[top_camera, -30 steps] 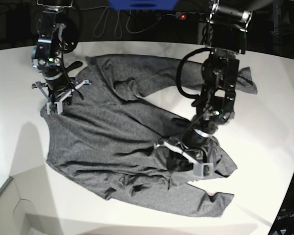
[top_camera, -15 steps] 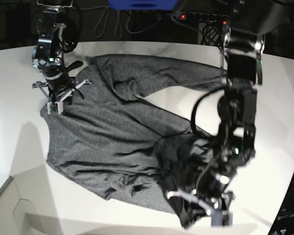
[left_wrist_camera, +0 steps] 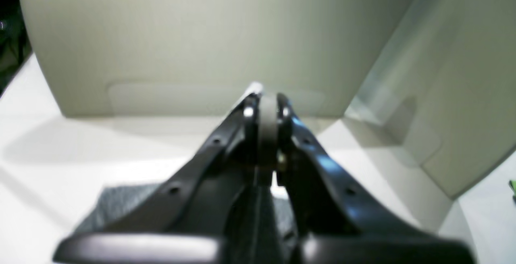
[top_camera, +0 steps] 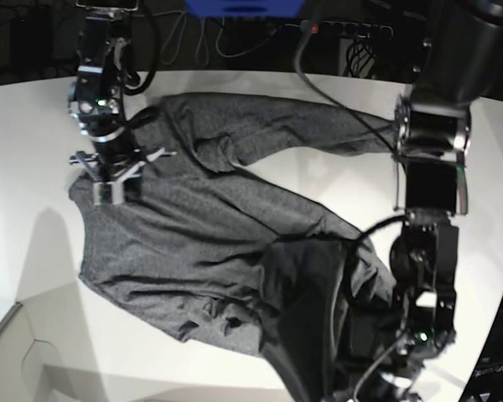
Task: Layout the t-shirt on the table in an organized manner, then fold the t-shirt properly
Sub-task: 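Pull the grasped fabric with the left gripper away from the collar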
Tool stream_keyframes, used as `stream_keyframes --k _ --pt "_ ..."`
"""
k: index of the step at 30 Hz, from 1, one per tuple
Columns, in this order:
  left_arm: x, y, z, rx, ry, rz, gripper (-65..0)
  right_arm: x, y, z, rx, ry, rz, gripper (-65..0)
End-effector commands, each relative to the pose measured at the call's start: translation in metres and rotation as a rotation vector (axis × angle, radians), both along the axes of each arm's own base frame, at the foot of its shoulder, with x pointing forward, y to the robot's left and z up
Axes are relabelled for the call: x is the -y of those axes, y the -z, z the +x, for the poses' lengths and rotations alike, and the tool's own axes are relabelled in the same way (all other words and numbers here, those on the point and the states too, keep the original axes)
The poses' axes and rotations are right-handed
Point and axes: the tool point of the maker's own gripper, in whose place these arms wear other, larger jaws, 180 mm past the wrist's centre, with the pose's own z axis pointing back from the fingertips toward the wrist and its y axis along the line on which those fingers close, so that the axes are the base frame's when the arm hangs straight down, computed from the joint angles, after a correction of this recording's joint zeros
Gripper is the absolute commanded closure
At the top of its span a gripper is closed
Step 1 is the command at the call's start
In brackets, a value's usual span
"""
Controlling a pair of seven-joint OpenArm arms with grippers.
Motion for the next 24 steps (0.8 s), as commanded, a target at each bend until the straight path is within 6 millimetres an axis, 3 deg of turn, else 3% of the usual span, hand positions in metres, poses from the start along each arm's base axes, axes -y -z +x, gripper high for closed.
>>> stream_keyframes --k 1,3,6,9,13,19,22,24 --pt "0.000 -0.034 0.000 0.089 0.002 -0.013 -0.1 -0.013 -0.014 0.009 0.057 -0.035 0.024 -0.6" --pt "-0.002 -0.050 0.003 0.117 -0.002 -0.012 -0.1 -0.034 -0.012 0.014 0.056 -0.089 0.039 -0.6" --pt "-0.016 -0.057 0.010 0.116 -0.032 -0.033 -0.1 -0.062 -0.001 0.022 0.028 -0.156 0.061 -0.6" --pt "-0.028 -0.068 0.012 0.134 -0.056 -0.051 -0.1 -0.071 0.018 0.029 -0.020 -0.179 0.072 -0.6" --pt "-0.036 -0.073 0.011 0.145 -0.069 -0.046 -0.1 -0.067 0.040 0.031 -0.065 -0.173 0.078 -0.6" --pt "-0.062 -0.079 0.007 0.138 -0.060 -0.154 -0.1 -0.021 0.047 0.021 -0.036 -0.099 0.039 -0.6" --pt "-0.079 -0.071 0.003 0.120 -0.069 -0.201 -0.1 0.010 0.048 0.018 -0.037 -0.052 0.003 -0.6" --pt "-0.083 -0.081 -0.003 0.148 -0.063 -0.199 -0.1 0.026 0.049 0.014 -0.042 -0.024 -0.013 -0.6"
